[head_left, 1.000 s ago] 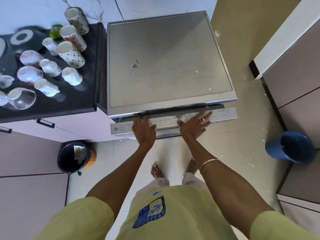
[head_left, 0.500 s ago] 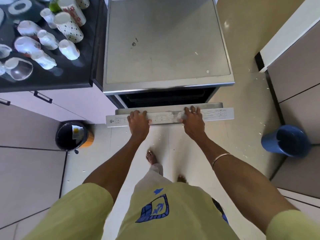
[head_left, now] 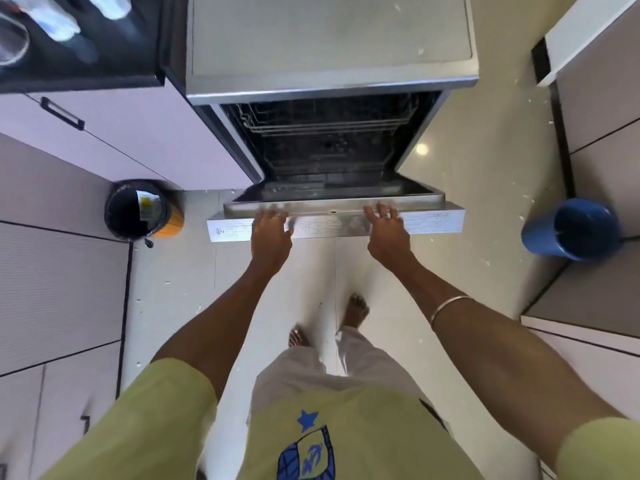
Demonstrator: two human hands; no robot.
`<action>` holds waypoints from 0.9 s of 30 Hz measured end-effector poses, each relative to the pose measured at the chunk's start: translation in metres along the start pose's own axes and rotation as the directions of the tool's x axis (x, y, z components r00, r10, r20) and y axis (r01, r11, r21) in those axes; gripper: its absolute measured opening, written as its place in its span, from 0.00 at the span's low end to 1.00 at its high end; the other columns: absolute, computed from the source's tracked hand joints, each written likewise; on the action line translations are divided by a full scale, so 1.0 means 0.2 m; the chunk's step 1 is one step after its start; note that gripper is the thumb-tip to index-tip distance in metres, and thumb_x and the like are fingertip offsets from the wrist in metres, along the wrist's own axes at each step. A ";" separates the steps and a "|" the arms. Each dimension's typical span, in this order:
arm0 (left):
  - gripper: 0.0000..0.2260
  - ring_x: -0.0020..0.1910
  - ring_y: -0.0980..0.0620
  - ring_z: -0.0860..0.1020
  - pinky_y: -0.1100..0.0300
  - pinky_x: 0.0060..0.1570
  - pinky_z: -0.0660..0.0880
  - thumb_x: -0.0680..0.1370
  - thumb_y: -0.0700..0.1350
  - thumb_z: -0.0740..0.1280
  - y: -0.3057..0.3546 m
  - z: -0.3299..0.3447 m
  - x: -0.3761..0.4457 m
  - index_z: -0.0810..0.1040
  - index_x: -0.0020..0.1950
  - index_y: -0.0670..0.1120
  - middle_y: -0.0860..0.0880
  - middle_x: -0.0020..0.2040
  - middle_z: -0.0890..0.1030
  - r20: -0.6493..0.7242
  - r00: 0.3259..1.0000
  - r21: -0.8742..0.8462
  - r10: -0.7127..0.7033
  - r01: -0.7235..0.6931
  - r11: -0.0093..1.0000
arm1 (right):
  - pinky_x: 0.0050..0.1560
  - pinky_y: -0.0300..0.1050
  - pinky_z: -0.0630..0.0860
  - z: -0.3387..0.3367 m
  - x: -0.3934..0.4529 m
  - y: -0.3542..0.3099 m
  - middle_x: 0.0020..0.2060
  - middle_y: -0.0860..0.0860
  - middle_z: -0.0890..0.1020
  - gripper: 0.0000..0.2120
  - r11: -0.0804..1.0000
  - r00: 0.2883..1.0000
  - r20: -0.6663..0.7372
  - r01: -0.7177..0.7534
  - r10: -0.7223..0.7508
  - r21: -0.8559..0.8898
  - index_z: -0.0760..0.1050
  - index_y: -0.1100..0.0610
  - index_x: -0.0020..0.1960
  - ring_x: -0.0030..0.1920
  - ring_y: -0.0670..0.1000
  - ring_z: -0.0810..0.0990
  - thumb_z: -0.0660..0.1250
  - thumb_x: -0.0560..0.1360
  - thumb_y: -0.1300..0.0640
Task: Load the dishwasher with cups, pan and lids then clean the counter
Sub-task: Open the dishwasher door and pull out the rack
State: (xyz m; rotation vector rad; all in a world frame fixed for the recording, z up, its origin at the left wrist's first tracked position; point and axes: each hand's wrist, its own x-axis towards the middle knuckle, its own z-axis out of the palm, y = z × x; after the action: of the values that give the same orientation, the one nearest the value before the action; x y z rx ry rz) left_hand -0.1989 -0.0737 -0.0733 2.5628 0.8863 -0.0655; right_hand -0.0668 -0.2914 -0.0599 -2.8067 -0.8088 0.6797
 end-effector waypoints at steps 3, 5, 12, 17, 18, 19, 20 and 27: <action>0.16 0.72 0.43 0.68 0.46 0.69 0.69 0.83 0.50 0.60 -0.03 0.06 -0.14 0.78 0.66 0.44 0.43 0.68 0.76 0.029 0.999 0.056 0.028 -0.030 0.998 | 0.75 0.59 0.59 0.13 -0.12 0.01 0.78 0.55 0.55 0.36 0.999 1.000 0.019 -0.020 0.019 0.041 0.54 0.52 0.79 0.78 0.60 0.50 0.63 0.75 0.66; 0.15 0.72 0.44 0.68 0.47 0.68 0.69 0.83 0.49 0.60 -0.07 0.12 -0.24 0.78 0.66 0.45 0.44 0.69 0.75 0.064 0.997 0.086 0.044 -0.050 0.995 | 0.75 0.60 0.59 0.23 -0.21 0.04 0.79 0.55 0.53 0.36 0.998 0.999 0.032 -0.040 0.038 0.057 0.53 0.52 0.79 0.79 0.59 0.48 0.61 0.75 0.68; 0.20 0.73 0.44 0.68 0.47 0.69 0.70 0.77 0.36 0.64 -0.32 0.44 -0.53 0.76 0.68 0.47 0.45 0.71 0.74 0.169 0.982 0.151 0.080 -0.106 0.983 | 0.72 0.60 0.63 0.65 -0.42 0.13 0.79 0.57 0.52 0.38 0.998 0.995 0.081 -0.060 0.059 0.004 0.52 0.53 0.80 0.78 0.62 0.48 0.59 0.74 0.70; 0.25 0.75 0.41 0.63 0.45 0.76 0.55 0.77 0.35 0.62 -0.43 0.70 -0.71 0.68 0.75 0.44 0.41 0.74 0.68 0.276 0.951 0.226 0.140 -0.206 0.952 | 0.66 0.60 0.69 0.95 -0.52 0.20 0.78 0.58 0.52 0.39 0.998 0.985 0.157 -0.063 0.065 -0.017 0.50 0.53 0.80 0.77 0.64 0.53 0.59 0.73 0.70; 0.26 0.75 0.40 0.63 0.45 0.75 0.58 0.77 0.35 0.62 -0.45 0.75 -0.74 0.67 0.75 0.43 0.40 0.74 0.68 0.295 0.947 0.215 0.128 -0.197 0.956 | 0.66 0.59 0.69 1.02 -0.54 0.21 0.78 0.58 0.52 0.39 0.998 0.984 0.166 -0.067 0.069 -0.017 0.50 0.53 0.80 0.77 0.65 0.53 0.59 0.72 0.70; 0.26 0.75 0.39 0.64 0.46 0.74 0.60 0.77 0.34 0.62 -0.47 0.80 -0.76 0.67 0.75 0.43 0.39 0.74 0.69 0.311 0.943 0.208 0.121 -0.192 0.959 | 0.65 0.58 0.70 1.09 -0.55 0.22 0.78 0.59 0.52 0.40 0.997 0.982 0.171 -0.072 0.074 -0.018 0.50 0.54 0.80 0.77 0.65 0.52 0.59 0.72 0.70; 0.27 0.75 0.39 0.64 0.46 0.74 0.62 0.76 0.34 0.63 -0.49 0.86 -0.78 0.66 0.76 0.43 0.39 0.73 0.69 0.327 0.938 0.208 0.114 -0.189 0.960 | 0.63 0.56 0.71 1.16 -0.56 0.23 0.78 0.59 0.53 0.40 0.997 0.981 0.176 -0.079 0.082 -0.023 0.50 0.54 0.80 0.77 0.65 0.51 0.59 0.71 0.70; 0.30 0.71 0.36 0.68 0.44 0.71 0.65 0.72 0.33 0.67 -0.67 1.34 -0.96 0.68 0.74 0.41 0.38 0.70 0.73 0.407 0.912 0.292 0.050 -0.182 0.939 | 0.61 0.55 0.76 1.68 -0.64 0.40 0.74 0.62 0.64 0.42 0.998 0.965 0.256 -0.066 0.066 -0.010 0.58 0.55 0.78 0.73 0.67 0.63 0.71 0.67 0.64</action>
State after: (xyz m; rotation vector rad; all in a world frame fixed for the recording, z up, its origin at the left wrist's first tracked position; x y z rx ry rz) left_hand -0.4084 -0.1993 -0.3322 2.7453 0.6005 -0.7244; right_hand -0.2792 -0.4242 -0.3290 -2.7945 -0.7560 1.0700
